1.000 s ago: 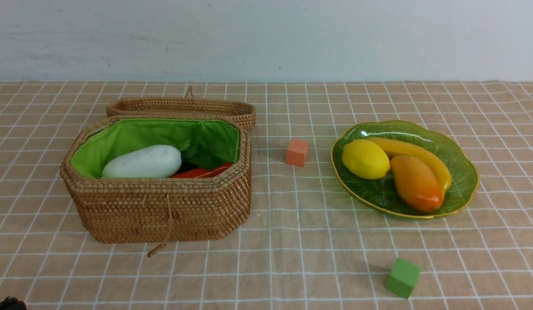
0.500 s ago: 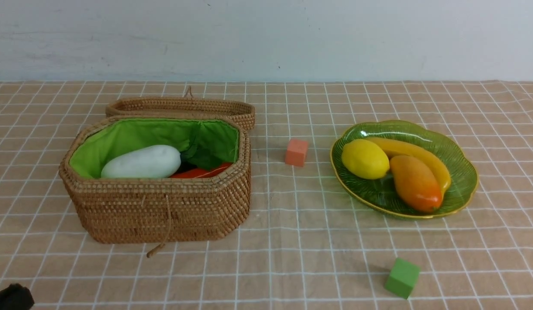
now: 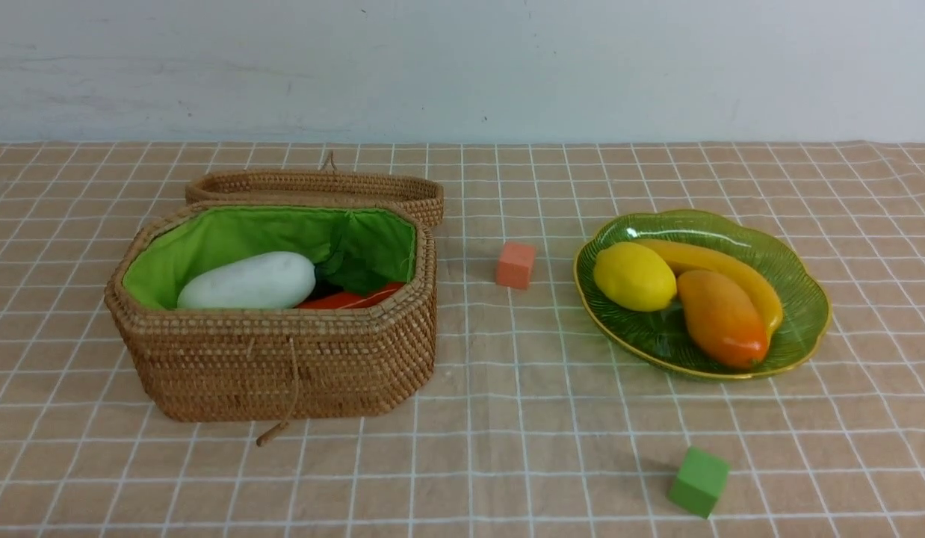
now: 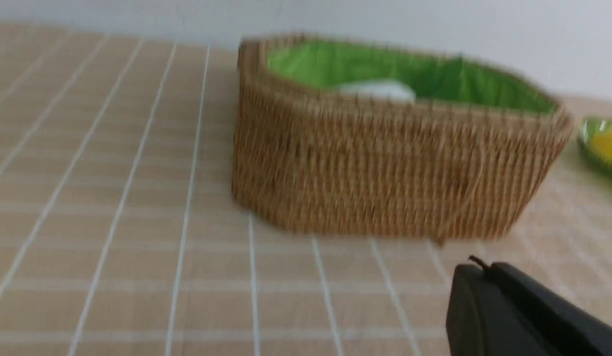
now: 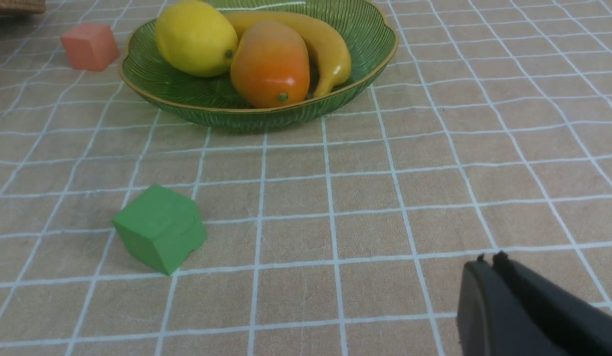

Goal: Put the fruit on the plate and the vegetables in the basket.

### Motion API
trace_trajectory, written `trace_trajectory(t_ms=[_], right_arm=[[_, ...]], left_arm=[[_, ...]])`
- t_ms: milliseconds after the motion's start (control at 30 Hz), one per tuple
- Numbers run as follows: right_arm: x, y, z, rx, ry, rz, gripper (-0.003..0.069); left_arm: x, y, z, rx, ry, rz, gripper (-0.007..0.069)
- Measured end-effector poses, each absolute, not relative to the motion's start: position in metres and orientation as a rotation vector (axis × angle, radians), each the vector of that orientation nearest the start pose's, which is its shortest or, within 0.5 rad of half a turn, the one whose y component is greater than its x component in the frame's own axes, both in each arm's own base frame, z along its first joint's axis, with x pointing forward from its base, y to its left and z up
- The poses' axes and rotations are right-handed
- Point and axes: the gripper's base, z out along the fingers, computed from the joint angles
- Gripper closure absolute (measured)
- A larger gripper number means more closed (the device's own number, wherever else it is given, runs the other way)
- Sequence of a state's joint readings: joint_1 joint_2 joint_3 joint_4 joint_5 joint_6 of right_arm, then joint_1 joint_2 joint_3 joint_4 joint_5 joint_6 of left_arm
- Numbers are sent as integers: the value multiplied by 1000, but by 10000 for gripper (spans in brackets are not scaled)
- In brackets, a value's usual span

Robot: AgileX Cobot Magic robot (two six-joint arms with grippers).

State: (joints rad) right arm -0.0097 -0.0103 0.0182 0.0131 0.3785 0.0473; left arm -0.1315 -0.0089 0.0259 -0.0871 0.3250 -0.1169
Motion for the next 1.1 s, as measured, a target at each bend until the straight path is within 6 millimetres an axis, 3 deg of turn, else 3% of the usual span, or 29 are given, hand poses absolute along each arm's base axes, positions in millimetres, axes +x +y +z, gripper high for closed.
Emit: trace_trajectory(t_ms=[100, 1100], right_arm=[[52, 0, 174, 65, 1869, 41, 643], [52, 0, 174, 66, 1869, 42, 610]], left_arm=[[52, -10, 169, -55, 1896, -273, 638], [52, -10, 169, -69, 1895, -287, 638]])
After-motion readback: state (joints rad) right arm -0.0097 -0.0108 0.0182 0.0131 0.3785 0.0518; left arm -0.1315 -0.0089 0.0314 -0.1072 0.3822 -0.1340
